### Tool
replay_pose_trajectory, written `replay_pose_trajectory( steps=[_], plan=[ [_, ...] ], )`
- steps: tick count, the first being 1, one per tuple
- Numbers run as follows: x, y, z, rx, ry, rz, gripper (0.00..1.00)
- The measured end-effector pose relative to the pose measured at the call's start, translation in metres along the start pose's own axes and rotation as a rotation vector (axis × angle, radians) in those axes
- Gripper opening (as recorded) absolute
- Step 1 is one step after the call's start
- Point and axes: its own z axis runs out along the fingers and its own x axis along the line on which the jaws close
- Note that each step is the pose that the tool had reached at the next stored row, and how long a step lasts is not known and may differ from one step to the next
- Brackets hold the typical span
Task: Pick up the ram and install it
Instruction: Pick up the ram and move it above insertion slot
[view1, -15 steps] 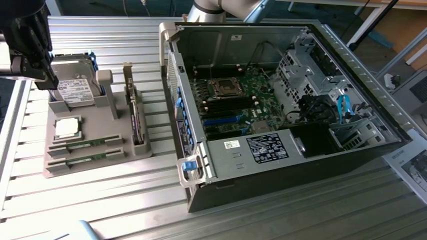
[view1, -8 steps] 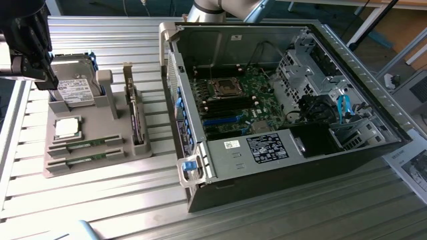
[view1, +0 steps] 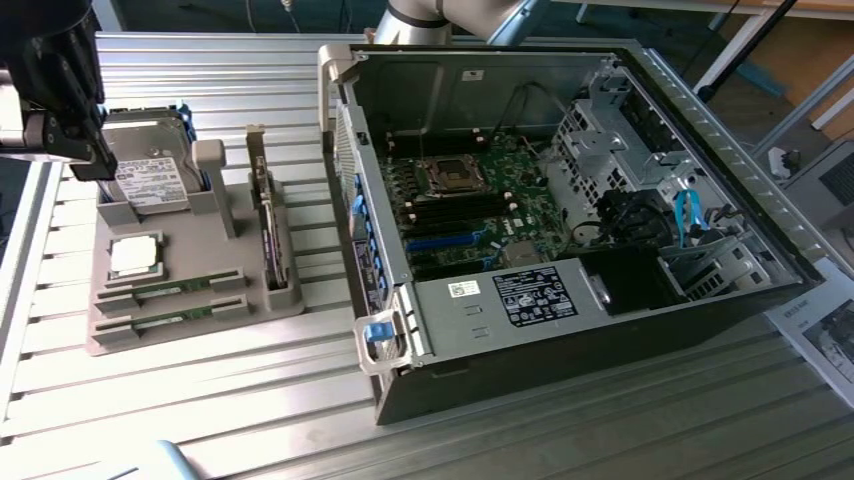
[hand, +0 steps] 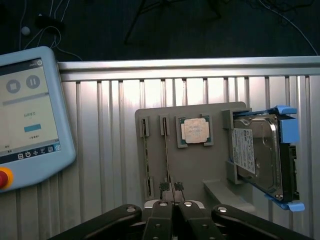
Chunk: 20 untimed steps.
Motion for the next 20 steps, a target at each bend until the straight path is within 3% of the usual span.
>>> replay_pose_trajectory(
  steps=[12,20],
  plan=[
    [0.000,-0.0004,0.0115,0.0001,0.0000,0.000,0.10],
    [0.001,-0.0012,0.0292,0.0000,0.0000,0.000,0.10]
  ],
)
